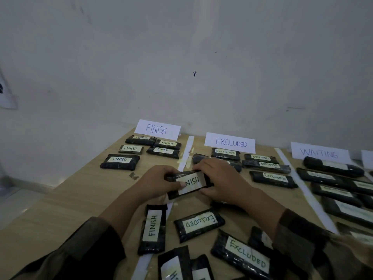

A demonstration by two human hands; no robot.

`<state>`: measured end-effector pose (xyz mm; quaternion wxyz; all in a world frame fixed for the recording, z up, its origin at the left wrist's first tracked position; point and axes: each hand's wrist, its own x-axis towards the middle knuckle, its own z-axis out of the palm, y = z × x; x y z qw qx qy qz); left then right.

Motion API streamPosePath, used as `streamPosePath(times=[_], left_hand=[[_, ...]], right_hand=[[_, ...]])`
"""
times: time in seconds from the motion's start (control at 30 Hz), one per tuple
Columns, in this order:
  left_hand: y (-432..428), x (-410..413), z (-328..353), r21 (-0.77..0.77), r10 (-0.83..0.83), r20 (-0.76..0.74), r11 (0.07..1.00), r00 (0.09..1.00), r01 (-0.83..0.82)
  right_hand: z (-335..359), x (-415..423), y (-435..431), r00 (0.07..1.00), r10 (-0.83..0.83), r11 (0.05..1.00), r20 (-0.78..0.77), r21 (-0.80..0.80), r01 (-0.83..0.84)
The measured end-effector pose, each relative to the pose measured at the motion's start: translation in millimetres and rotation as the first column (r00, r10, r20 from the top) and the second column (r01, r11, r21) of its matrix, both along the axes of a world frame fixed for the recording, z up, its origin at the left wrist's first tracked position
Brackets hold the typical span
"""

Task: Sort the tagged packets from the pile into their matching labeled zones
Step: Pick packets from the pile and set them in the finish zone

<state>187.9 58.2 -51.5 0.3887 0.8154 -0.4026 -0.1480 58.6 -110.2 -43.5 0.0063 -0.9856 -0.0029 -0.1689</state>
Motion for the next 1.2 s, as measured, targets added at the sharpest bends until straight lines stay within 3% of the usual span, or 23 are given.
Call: streamPosePath(times=[0.23,0.47,0.83,1.2], left_hand=[[14.3,5.6,-0.6,0.008,0.088,0.395,0.995,0.914,-0.099],[44.1,21.2,-8.1,0.054,0.096,0.628,0.985,0.772,-0.166],[85.2,60.0,-17.0,0.149,0.163,0.627,0.935,0.762,-0.323],[88.7,79.1,-27.5,0.168,0.197,0.561,0.924,0.804,-0.343]], right_hand=[[2.5,2.4,-6.1,0.994,-0.092,0.993,0.059,-0.062,0.096],[8.1,26.4,-1.3,0.986,-0.166,0.985,0.028,-0.047,0.167],[4.4,98.5,18.7,0.977,-0.201,0.979,-0.070,-0.041,0.198],[-20.0,141.9,30.0,0.953,-0.227,0.974,-0.200,-0.049,0.222]])
